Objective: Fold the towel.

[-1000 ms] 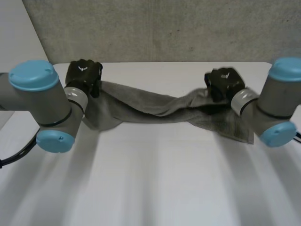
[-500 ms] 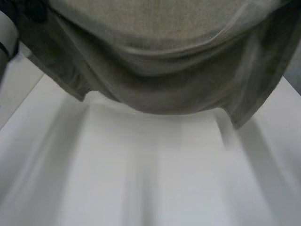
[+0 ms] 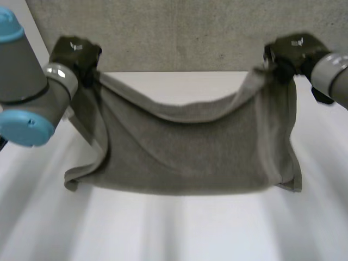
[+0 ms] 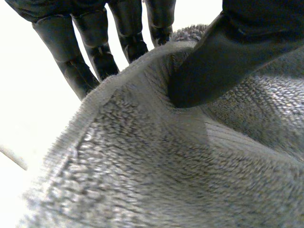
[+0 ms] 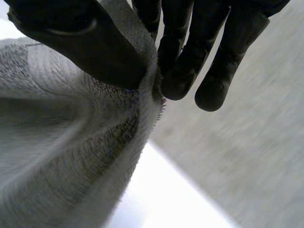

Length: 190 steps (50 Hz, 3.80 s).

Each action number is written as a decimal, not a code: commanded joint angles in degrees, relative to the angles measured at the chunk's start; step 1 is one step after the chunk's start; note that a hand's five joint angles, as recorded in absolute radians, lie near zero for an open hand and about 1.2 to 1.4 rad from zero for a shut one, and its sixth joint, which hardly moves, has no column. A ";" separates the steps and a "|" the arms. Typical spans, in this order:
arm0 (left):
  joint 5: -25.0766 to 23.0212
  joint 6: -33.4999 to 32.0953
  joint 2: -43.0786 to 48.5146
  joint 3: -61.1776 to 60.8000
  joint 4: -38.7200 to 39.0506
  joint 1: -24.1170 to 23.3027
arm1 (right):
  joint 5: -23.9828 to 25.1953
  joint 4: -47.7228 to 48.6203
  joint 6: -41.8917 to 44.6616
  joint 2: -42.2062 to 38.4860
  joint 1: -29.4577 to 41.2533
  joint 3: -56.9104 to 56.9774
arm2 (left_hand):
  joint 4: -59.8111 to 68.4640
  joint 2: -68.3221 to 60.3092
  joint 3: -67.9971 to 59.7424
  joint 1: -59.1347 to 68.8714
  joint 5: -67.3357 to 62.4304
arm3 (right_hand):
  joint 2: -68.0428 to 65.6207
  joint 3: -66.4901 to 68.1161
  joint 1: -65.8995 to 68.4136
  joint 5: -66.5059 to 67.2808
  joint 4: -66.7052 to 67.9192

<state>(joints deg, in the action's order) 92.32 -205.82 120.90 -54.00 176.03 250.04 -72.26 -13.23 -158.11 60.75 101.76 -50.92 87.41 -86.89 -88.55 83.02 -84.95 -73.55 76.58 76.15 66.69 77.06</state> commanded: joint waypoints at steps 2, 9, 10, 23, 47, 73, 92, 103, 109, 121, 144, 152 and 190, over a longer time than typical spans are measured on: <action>0.84 10.51 0.92 27.87 0.63 0.36 | -4.64 33.97 -8.70 4.02 1.78 -0.67 | -7.41 6.89 8.55 -3.02 14.95 | -6.45 3.42 3.85 3.31 2.94; 0.67 15.18 0.92 26.16 -3.75 0.36 | -3.59 30.57 -11.69 6.66 1.16 -5.31 | -7.41 6.89 8.55 -3.02 14.95 | -6.45 3.42 3.85 3.31 2.94; 0.49 15.53 0.92 23.18 -4.81 0.54 | -2.63 26.89 -11.43 6.57 1.08 -7.33 | -7.41 6.89 8.55 -3.02 14.95 | -6.45 3.42 3.85 3.31 2.94; -0.12 13.87 -0.66 -14.59 6.58 0.45 | 2.04 4.72 4.28 1.74 1.69 -19.28 | -7.41 6.89 8.55 -3.02 14.95 | -6.45 3.42 3.85 3.31 2.94; -4.08 3.94 -25.69 -55.50 25.76 1.94 | 7.12 -1.26 5.46 25.18 -12.09 -41.89 | -7.41 6.89 8.55 -3.02 14.95 | -6.45 3.42 3.85 3.31 2.94; -12.52 2.62 -24.96 -56.59 30.33 3.62 | 20.23 -3.48 1.23 23.46 -25.65 -42.16 | -7.41 6.89 8.55 -3.02 14.95 | -6.45 3.42 3.85 3.31 2.94; -11.46 -4.94 6.70 -26.61 29.11 0.89 | 4.86 7.33 -12.04 -0.97 -16.86 -25.64 | -7.41 6.89 8.55 -3.02 14.95 | -6.45 3.42 3.85 3.31 2.94; -8.21 -5.20 16.11 -15.44 24.10 -0.16 | -1.65 9.89 -13.63 -8.18 -12.91 -20.01 | -13.06 12.54 14.21 -8.67 20.60 | -6.45 3.42 3.85 3.31 2.94; -7.68 -5.38 18.32 -12.97 21.02 -0.25 | -2.62 9.98 -13.36 -10.13 -11.85 -18.69 | -62.22 61.70 63.36 -57.83 69.76 | 42.94 -45.97 -45.54 -46.08 -46.45; -3.55 -7.40 17.44 -10.95 19.00 -1.22 | -4.91 12.00 -13.27 -8.90 -11.93 -18.34 | -77.41 76.89 78.55 -73.02 84.95 | 63.55 -66.58 -66.15 -66.69 -67.06; -5.83 -5.82 -0.03 -33.69 22.41 -0.87 | -3.06 9.98 0.77 13.95 -12.20 -41.69 | -76.18 75.66 77.33 -71.79 83.72 | 59.43 -62.46 -62.03 -62.57 -62.94; -6.71 -0.65 -6.63 -42.14 27.25 -0.87 | -3.41 15.93 4.39 14.75 -12.37 -53.03 | -76.18 75.66 77.33 -71.79 83.72 | 57.76 -60.79 -60.36 -60.90 -61.27; -6.54 1.91 -12.44 -45.22 28.23 -0.52 | -6.75 23.34 27.05 9.74 -28.97 -47.62 | -76.18 75.66 77.33 -71.79 83.72 | -6.45 3.42 3.85 3.31 2.94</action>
<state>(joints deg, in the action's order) 85.64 -203.97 110.21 -98.81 204.43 249.11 -79.12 11.31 -142.54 69.29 81.67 -102.59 15.10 -14.88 -14.15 15.20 -12.80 -74.92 75.74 75.70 65.29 76.92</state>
